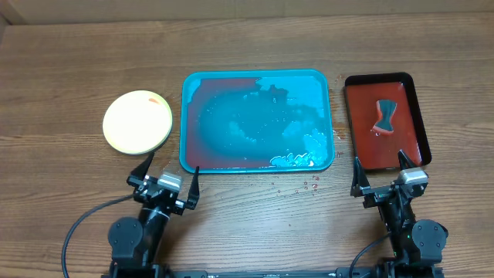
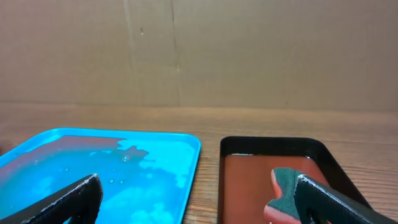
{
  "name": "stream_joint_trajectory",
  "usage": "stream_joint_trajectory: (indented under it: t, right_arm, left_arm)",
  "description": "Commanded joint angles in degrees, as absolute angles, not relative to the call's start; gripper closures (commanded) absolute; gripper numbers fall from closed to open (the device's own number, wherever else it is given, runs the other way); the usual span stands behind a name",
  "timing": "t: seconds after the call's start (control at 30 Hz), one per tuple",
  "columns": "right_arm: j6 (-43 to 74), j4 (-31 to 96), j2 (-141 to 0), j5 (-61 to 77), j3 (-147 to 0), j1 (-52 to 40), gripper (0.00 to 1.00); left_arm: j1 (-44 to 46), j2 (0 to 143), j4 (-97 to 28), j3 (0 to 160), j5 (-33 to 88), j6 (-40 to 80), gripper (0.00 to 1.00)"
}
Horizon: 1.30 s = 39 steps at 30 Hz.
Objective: Clean dirty plates on tray and stack at the side
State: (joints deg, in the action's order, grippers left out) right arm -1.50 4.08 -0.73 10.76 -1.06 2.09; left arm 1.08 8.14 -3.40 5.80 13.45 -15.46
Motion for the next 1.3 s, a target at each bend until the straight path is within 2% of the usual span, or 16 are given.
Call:
stream_joint_trajectory:
  t: [0.0, 0.27, 1.27]
  right_arm:
    - [-1.3, 3.7, -0.2, 11.2, -0.4, 1.6, 0.00]
    - [-1.3, 3.7, -0.2, 11.2, -0.4, 1.6, 0.00]
    - [-1.3, 3.7, -0.2, 11.2, -0.4, 1.6, 0.00]
  left_arm:
    - [0.8, 4.9, -1.7, 2.4, 13.1, -18.1, 0.00]
    - [-0.6, 0.1, -3.2, 0.3, 12.9, -21.0, 0.00]
    - [-1.9, 0.3, -3.1, 0.3, 13.1, -20.2, 0.00]
